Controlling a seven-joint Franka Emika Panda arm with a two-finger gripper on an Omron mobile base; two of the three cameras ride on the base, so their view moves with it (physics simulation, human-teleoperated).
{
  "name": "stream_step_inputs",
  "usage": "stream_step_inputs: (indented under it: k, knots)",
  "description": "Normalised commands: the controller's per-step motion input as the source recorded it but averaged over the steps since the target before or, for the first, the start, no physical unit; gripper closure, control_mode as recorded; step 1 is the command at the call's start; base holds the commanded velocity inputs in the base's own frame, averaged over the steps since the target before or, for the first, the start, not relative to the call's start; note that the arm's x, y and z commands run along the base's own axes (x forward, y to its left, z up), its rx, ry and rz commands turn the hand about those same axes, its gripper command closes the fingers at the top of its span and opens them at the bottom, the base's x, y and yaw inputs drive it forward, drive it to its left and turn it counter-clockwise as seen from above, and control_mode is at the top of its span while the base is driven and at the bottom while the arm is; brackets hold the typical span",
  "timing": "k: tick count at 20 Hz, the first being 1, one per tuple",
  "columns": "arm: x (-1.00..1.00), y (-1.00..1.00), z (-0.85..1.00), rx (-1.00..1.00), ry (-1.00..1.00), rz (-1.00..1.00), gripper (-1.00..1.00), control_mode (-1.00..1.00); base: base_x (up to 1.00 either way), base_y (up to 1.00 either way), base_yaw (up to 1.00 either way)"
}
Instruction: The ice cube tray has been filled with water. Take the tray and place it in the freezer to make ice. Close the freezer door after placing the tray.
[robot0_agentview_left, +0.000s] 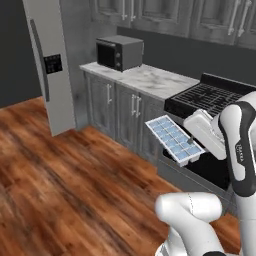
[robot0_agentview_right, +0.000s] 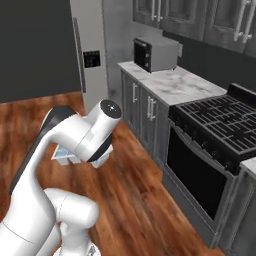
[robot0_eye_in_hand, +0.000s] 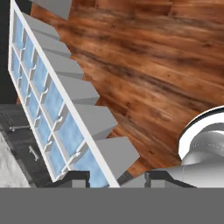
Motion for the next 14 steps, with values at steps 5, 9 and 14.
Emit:
stream_step_inputs:
  k: [5, 9, 14]
  knots:
    - [0.0, 0.0, 0.0, 0.0, 0.0, 0.0, 1.0, 1.0, 1.0, 0.98, -0.19]
    - [0.0, 0.0, 0.0, 0.0, 0.0, 0.0, 1.0, 1.0, 1.0, 1.0, -0.19]
    - [0.0, 0.0, 0.0, 0.0, 0.0, 0.0, 1.0, 1.0, 1.0, 1.0, -0.18]
